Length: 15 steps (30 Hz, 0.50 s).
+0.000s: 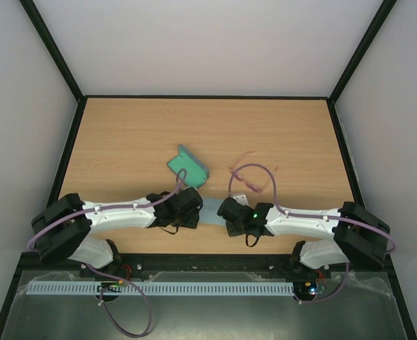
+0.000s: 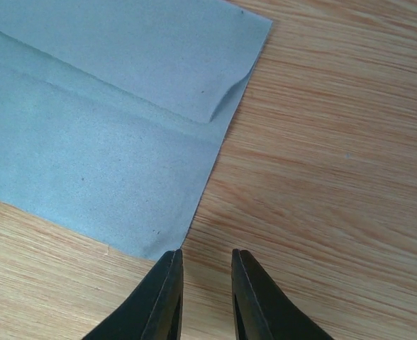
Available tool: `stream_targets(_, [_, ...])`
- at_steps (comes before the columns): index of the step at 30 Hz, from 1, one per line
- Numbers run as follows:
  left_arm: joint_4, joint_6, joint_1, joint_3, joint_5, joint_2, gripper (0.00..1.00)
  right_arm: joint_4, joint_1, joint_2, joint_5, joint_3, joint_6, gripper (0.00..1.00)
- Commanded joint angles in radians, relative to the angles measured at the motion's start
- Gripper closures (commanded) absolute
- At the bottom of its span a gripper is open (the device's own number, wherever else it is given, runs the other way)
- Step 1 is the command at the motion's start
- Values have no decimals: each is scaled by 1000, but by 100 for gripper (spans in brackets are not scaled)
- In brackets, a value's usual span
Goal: Organize the sunglasses
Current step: Adjust the glasses cleaning cloth at the center of the board.
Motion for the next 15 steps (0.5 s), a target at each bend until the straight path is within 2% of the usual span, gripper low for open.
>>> stream_targets(1, [16,-5,-6,10,-7,33,58,-1,5,19,-11,19,-7,80])
stream_targets(5, [43,-1,-8,18,0,74,68,10,5,35,-19,29,-9,80])
stream_targets(15, [64,7,-13,36,-7,136,74,28,5,64,-24,36,-15,80])
